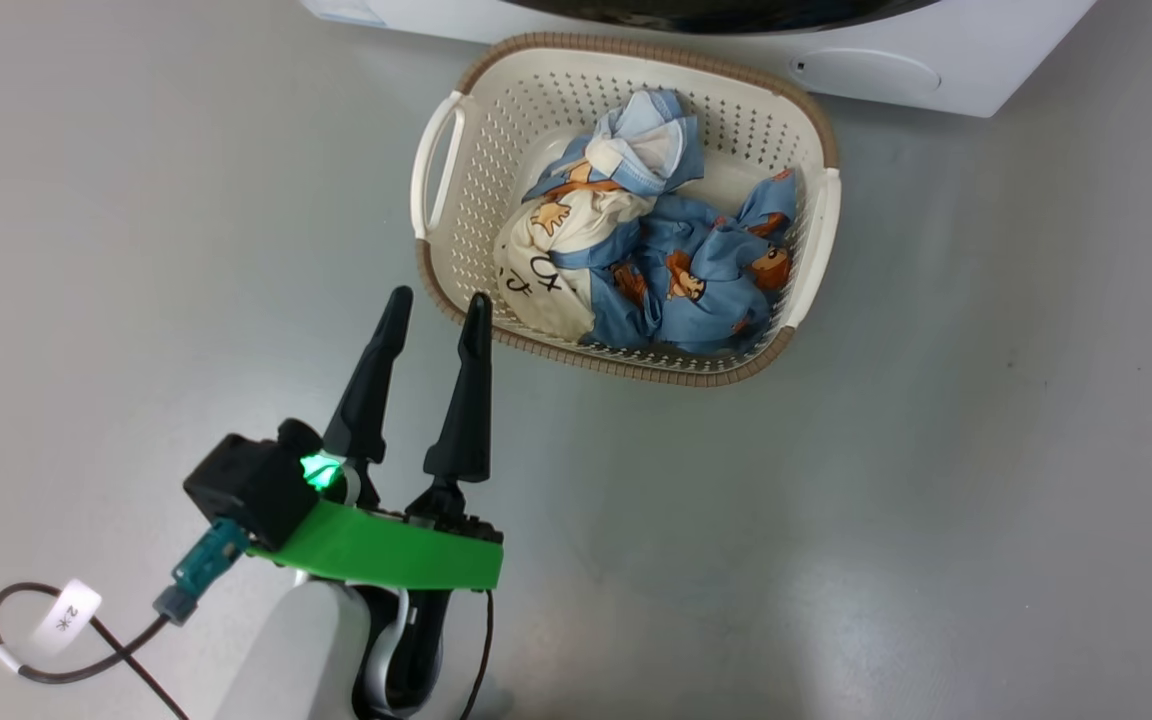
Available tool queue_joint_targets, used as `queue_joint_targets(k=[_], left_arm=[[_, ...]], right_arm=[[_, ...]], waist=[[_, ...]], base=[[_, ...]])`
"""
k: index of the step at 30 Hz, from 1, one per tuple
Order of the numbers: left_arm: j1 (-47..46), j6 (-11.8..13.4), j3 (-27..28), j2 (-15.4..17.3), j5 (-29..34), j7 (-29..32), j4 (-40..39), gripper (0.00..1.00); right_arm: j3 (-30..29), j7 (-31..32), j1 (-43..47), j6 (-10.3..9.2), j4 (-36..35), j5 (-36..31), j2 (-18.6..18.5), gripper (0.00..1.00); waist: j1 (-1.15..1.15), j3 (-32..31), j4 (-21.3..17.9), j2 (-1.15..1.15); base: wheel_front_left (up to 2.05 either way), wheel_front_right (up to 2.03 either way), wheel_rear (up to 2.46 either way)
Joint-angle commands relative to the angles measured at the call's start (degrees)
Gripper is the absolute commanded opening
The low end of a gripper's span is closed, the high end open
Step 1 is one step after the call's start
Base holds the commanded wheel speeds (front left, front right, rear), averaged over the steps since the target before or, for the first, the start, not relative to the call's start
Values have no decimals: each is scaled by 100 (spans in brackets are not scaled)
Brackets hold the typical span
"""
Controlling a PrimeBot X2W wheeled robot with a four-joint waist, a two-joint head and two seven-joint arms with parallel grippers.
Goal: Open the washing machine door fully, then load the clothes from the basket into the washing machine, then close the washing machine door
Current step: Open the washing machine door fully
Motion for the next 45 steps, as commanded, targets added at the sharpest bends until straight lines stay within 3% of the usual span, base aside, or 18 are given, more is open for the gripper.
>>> queue_joint_targets(k=[1,15,45], left_arm=[[-38,56,145,96,-52,-37,-187,100],[-70,55,148,96,-13,-37,-120,100],[892,-230,712,96,722,-37,154,100]], right_arm=[[33,91,-57,26,-134,-76,95,0],[119,321,265,26,-376,-86,323,0],[475,782,2236,26,-779,-88,1161,0]], waist=[[-1,46,26,0],[-1,-152,-80,0],[-1,-1697,-251,0]], base=[[0,0,0],[0,0,0],[0,0,0]])
